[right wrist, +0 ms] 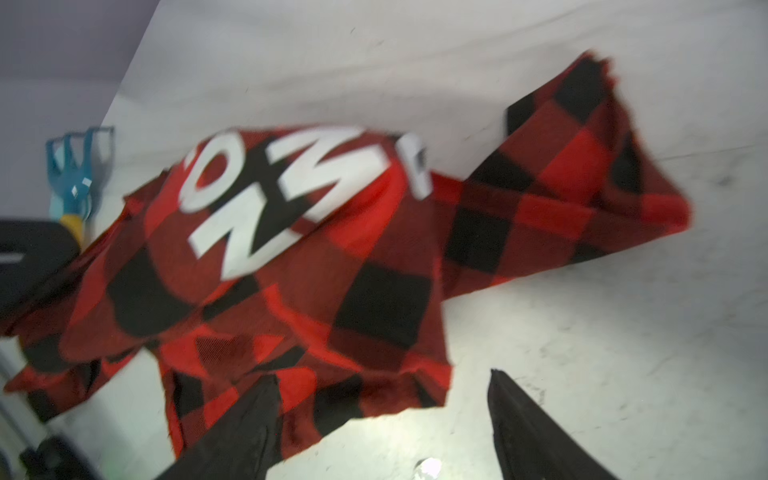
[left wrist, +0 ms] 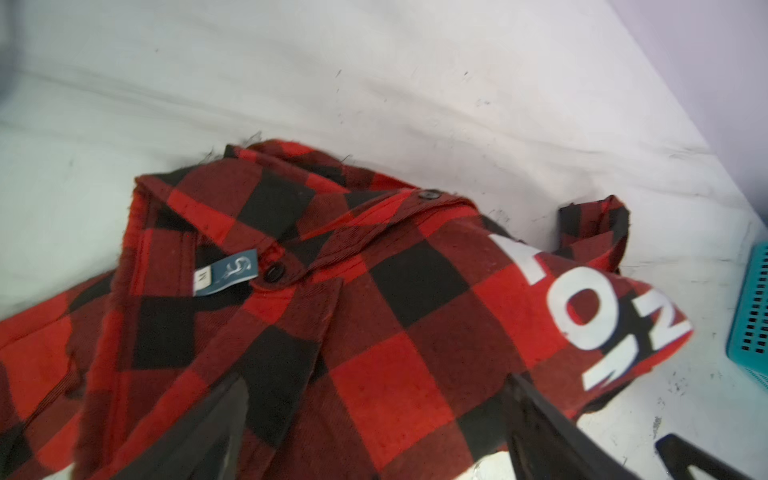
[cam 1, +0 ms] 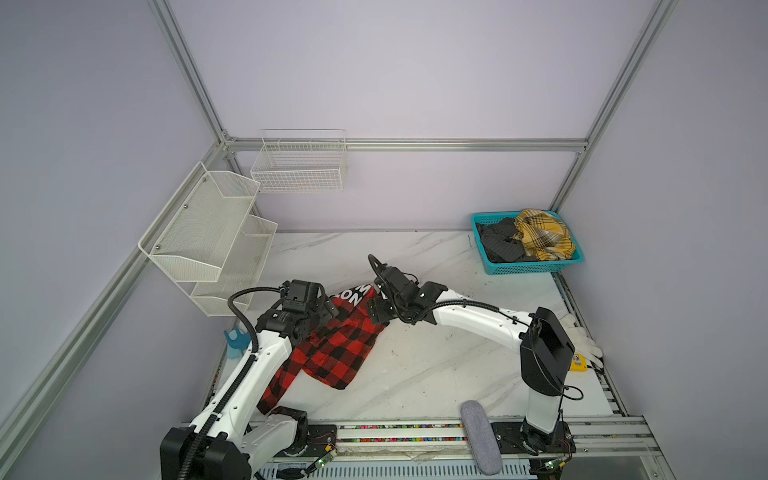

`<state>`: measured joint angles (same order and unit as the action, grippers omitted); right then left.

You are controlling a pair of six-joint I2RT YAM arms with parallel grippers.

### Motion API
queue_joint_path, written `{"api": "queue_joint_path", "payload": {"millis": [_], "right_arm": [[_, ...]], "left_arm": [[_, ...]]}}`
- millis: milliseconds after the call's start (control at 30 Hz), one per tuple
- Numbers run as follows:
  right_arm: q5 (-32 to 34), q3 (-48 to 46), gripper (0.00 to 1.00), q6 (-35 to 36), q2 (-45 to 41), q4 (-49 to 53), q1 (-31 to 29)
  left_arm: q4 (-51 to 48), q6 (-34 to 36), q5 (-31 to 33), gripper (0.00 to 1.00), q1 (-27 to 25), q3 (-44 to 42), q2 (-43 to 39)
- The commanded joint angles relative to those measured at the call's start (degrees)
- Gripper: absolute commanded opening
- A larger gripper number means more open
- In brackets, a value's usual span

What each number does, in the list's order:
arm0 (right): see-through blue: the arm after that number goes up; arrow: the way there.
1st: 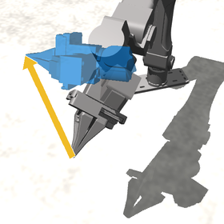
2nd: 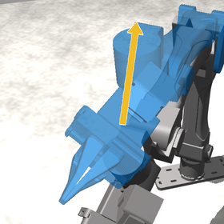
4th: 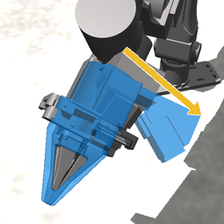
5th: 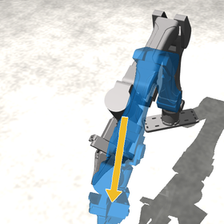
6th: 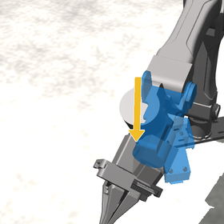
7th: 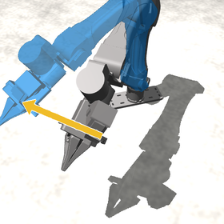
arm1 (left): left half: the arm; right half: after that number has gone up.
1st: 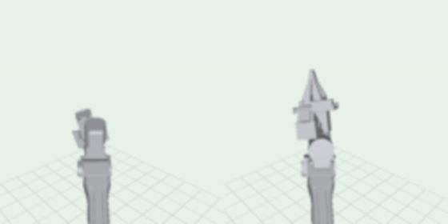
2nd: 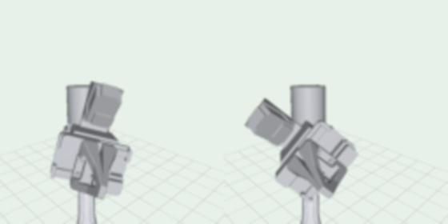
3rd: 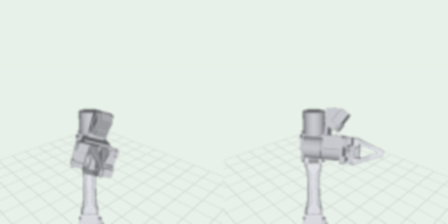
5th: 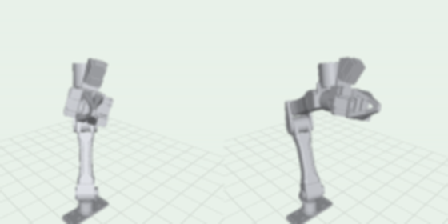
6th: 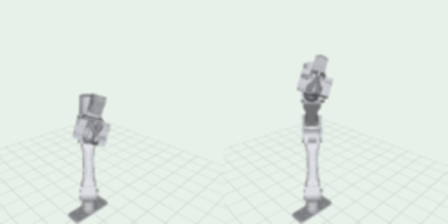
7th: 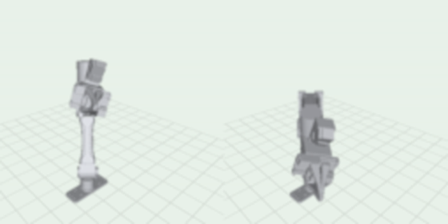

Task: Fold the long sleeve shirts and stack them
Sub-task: 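Pull the shirt onto the table with right gripper while left gripper reaches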

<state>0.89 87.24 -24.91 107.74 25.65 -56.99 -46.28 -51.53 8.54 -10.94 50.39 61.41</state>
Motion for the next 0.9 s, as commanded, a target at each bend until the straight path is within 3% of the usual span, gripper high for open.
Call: {"api": "queue_joint_path", "payload": {"millis": [0, 200, 400, 533, 600, 733, 867], "right_arm": [[-3.0, -1.2, 0.78, -1.1, 2.1, -2.3, -3.0], [5.1, 0.3, 0.63, -7.5, 6.1, -0.1, -1.8], [8.8, -0.9, 0.50, -11.4, 6.1, 1.6, 4.7], [8.2, -3.5, 0.46, -12.9, 4.5, 1.5, 9.4], [8.6, -3.6, 0.46, -12.2, 3.8, 2.0, 10.0], [10.7, -2.5, 0.47, -11.1, 2.5, 4.8, 10.0], [11.7, -2.2, 0.49, -10.5, 0.2, 6.2, 10.0]], "left_arm": [[-5.7, -3.8, 1.0, 0.94, 0.4, -2.8, -2.6], [-6.3, -6.2, 2.5, 0.95, 1.2, -5.3, -4.2], [-5.1, -6.3, 2.7, 0.96, 2.1, -5.1, -2.2], [2.3, -6.0, -3.5, 0.88, 2.4, -7.7, 0.2], [4.9, -6.2, -7.3, 0.81, 2.4, -7.3, 2.9], [11.0, -6.1, -12.9, 0.46, 2.3, -5.6, 7.3], [12.8, -4.0, -14.8, 0.20, 2.0, 0.2, 11.5]]}}
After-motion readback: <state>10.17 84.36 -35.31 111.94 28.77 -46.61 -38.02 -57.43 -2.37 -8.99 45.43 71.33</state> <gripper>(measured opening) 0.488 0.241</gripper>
